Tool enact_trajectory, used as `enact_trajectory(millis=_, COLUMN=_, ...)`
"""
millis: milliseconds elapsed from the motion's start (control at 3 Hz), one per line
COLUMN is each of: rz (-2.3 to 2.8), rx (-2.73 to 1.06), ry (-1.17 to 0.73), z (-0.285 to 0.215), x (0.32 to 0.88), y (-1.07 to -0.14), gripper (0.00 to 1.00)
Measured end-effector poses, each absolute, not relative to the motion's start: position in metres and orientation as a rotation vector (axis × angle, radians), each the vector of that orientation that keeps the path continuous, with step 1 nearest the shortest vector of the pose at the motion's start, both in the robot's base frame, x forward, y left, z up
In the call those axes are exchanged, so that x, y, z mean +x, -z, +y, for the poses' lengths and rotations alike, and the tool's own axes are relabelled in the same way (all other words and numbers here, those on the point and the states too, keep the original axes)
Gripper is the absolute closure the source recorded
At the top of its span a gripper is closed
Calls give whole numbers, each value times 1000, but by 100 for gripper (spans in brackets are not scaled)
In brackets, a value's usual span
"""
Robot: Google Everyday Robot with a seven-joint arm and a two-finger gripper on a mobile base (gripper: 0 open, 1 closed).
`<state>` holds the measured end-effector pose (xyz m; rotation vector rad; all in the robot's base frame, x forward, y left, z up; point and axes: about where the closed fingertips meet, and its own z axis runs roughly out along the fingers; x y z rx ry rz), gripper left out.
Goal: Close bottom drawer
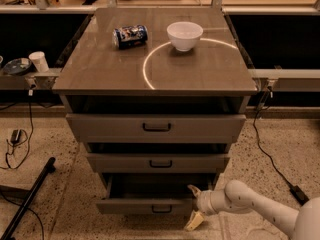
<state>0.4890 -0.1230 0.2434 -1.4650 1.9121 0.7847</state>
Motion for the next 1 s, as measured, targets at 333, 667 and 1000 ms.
enact_trajectory(millis=333, rz=1933, rx=-1413, ry=-817, z=-135, x=432, y=-243, gripper=0)
enact_trajectory(millis=667, rz=1937, rx=-1407, ry=-819, z=-138, x=424, y=-244, gripper=0)
enact_trajectory(millis=1000, rz=1956, rx=-1415, ry=-803, z=-139, x=420, y=-245, gripper=0)
